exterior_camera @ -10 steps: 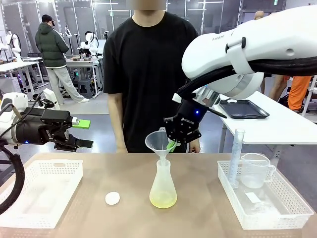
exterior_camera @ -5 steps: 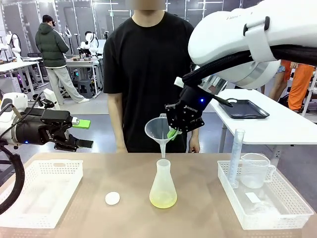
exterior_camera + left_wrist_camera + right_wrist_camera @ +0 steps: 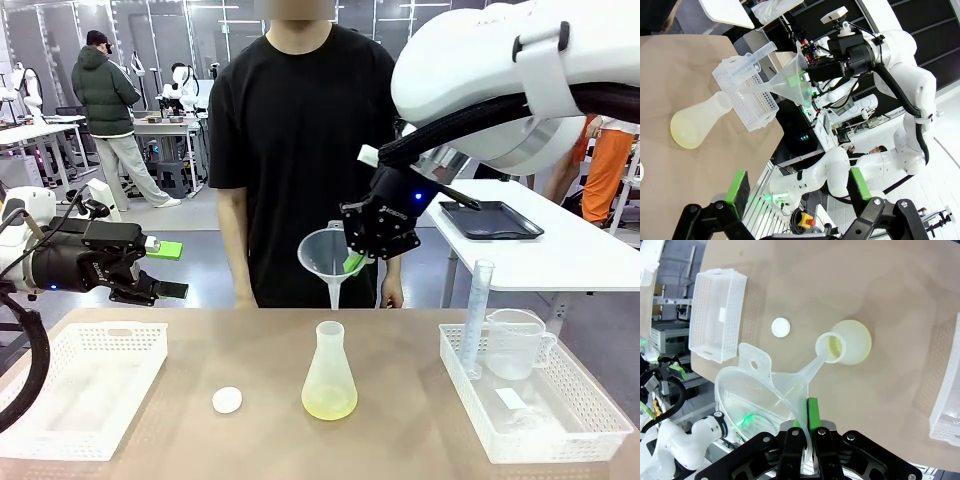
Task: Prepare the solutions needed for the experiment.
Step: Once the solution is in the Big flask , pick up the Plastic Funnel and place it back into the right Organizing basket.
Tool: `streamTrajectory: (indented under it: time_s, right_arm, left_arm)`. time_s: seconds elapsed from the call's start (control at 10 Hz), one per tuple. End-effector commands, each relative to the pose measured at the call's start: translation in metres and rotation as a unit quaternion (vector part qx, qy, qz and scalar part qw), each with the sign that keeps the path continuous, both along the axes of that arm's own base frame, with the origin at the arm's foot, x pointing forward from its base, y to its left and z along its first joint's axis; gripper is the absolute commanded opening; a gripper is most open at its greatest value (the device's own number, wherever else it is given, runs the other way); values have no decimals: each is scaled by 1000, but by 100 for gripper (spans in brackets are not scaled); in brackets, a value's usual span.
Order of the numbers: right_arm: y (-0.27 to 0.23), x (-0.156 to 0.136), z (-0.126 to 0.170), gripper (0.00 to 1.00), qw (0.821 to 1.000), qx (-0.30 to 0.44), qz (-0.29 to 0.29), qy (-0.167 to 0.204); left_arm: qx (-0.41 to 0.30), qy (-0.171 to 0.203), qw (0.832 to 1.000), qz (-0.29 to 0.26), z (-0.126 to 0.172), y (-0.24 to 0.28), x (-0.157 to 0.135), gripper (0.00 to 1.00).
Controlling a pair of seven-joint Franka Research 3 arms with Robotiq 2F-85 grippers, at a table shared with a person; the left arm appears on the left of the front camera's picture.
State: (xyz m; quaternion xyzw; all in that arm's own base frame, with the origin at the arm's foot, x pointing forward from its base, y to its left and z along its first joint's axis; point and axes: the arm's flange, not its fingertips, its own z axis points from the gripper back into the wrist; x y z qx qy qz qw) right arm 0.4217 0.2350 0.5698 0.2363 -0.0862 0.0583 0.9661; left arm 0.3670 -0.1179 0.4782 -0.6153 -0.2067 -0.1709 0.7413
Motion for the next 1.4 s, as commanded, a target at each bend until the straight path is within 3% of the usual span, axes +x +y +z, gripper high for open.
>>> streamTrajectory:
  time_s: [0.0,0.7,1.1,1.3]
  right_arm:
    - [-40,-12,-2,0,999,20,-28,-7]
    - [-181,-66,-20,0,980,37,-197,22]
    - [-260,-89,-33,0,950,66,-304,14]
    - [-285,-92,-37,0,940,87,-331,17]
  left_arm:
    - [-14,3,1000,1,2,-3,0,100]
    - [-14,3,1000,1,2,-3,0,100]
    - [-14,3,1000,1,2,-3,0,100]
    - [-14,3,1000,1,2,-3,0,100]
